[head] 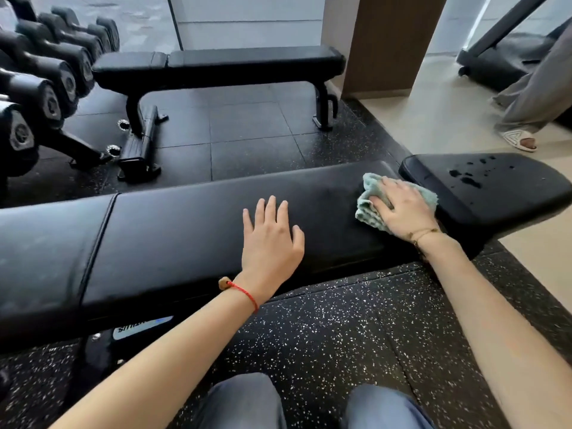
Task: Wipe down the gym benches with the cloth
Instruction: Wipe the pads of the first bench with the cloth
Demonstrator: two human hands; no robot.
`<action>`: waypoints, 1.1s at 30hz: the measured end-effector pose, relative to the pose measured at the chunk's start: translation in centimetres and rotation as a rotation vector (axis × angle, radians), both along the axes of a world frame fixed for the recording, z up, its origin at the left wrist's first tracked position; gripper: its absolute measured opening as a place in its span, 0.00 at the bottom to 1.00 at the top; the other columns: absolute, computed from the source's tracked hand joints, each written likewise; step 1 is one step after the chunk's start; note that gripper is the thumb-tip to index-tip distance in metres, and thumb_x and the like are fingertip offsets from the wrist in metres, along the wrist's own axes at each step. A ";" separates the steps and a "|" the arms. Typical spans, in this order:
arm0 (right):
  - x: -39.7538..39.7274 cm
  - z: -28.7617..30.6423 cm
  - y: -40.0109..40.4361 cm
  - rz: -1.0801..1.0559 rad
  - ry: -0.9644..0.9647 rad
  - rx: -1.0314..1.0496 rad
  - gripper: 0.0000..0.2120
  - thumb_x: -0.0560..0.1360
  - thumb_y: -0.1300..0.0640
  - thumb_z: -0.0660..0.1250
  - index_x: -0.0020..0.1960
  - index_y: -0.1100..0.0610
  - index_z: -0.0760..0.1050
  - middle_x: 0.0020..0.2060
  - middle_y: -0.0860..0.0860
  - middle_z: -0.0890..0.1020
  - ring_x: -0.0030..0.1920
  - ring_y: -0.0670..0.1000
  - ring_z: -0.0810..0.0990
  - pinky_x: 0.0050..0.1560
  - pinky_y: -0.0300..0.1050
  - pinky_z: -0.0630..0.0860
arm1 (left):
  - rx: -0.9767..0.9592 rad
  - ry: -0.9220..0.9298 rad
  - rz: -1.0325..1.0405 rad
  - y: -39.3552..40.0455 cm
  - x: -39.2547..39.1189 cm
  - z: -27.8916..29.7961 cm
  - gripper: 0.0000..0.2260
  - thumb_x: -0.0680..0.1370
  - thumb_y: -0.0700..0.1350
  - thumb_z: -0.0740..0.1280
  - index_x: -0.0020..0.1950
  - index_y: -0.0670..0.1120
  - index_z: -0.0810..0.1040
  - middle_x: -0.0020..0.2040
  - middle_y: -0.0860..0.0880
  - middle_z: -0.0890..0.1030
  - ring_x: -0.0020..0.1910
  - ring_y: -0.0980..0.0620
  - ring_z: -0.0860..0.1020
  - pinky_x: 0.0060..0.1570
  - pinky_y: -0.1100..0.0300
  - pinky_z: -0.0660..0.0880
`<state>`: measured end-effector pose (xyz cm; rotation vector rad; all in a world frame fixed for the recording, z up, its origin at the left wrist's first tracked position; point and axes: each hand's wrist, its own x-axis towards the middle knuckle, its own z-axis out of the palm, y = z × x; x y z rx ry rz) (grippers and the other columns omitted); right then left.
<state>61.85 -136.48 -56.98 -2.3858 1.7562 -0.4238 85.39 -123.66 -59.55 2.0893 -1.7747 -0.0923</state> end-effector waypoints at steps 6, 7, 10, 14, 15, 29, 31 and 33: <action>6.0 -0.6 -2.7 0.422 0.125 0.052 0.30 0.77 0.37 0.48 0.76 0.48 0.58 0.76 0.48 0.59 0.76 0.54 0.54 0.76 0.56 0.46 | -0.076 -0.020 0.075 0.1 -0.5 0.0 0.28 0.76 0.55 0.53 0.75 0.47 0.67 0.76 0.46 0.66 0.77 0.48 0.60 0.77 0.46 0.52; 5.5 -0.6 -1.0 0.536 0.107 0.038 0.32 0.75 0.36 0.46 0.76 0.47 0.58 0.76 0.47 0.60 0.76 0.53 0.54 0.76 0.56 0.45 | -0.076 -0.019 0.083 0.2 -0.6 0.0 0.28 0.76 0.55 0.53 0.75 0.47 0.68 0.76 0.47 0.67 0.77 0.48 0.60 0.77 0.47 0.52; 0.1 -0.4 1.5 0.742 0.017 0.041 0.30 0.76 0.37 0.47 0.76 0.45 0.56 0.75 0.44 0.59 0.76 0.48 0.53 0.77 0.51 0.44 | -0.082 -0.037 0.113 0.3 -0.6 0.0 0.28 0.76 0.55 0.53 0.74 0.48 0.69 0.75 0.48 0.68 0.76 0.50 0.62 0.77 0.49 0.54; -4.0 -0.6 -4.0 0.579 0.003 0.055 0.29 0.77 0.41 0.53 0.76 0.49 0.58 0.75 0.46 0.61 0.76 0.52 0.55 0.76 0.53 0.48 | -0.078 -0.030 0.145 0.4 -0.7 0.2 0.27 0.76 0.55 0.53 0.73 0.49 0.70 0.74 0.49 0.69 0.75 0.50 0.63 0.77 0.51 0.55; -3.0 -0.4 -5.8 0.523 0.041 0.058 0.29 0.77 0.40 0.53 0.76 0.49 0.58 0.76 0.48 0.60 0.76 0.53 0.54 0.76 0.54 0.48 | -0.074 -0.029 0.149 0.4 -0.8 0.3 0.27 0.75 0.55 0.53 0.73 0.49 0.70 0.74 0.49 0.70 0.75 0.50 0.64 0.76 0.51 0.55; -4.5 -1.1 3.1 0.899 0.120 -0.180 0.33 0.76 0.33 0.53 0.77 0.46 0.54 0.76 0.45 0.58 0.77 0.51 0.54 0.77 0.53 0.50 | -0.110 -0.029 0.182 0.5 -0.6 0.4 0.25 0.75 0.54 0.55 0.70 0.48 0.74 0.71 0.47 0.74 0.72 0.49 0.69 0.74 0.50 0.61; -2.2 -1.6 4.4 0.887 0.170 -0.267 0.34 0.75 0.34 0.55 0.76 0.48 0.57 0.75 0.47 0.63 0.75 0.54 0.60 0.75 0.55 0.55 | -0.111 -0.028 0.194 0.4 -0.7 0.2 0.26 0.74 0.54 0.55 0.70 0.48 0.74 0.71 0.47 0.74 0.72 0.48 0.69 0.74 0.50 0.61; 1.1 -2.1 5.9 0.893 0.168 -0.310 0.34 0.74 0.35 0.59 0.75 0.50 0.60 0.73 0.49 0.67 0.73 0.56 0.64 0.74 0.56 0.60 | -0.108 -0.019 0.193 0.5 -0.6 0.1 0.26 0.74 0.54 0.56 0.70 0.47 0.74 0.71 0.46 0.73 0.72 0.48 0.69 0.74 0.49 0.61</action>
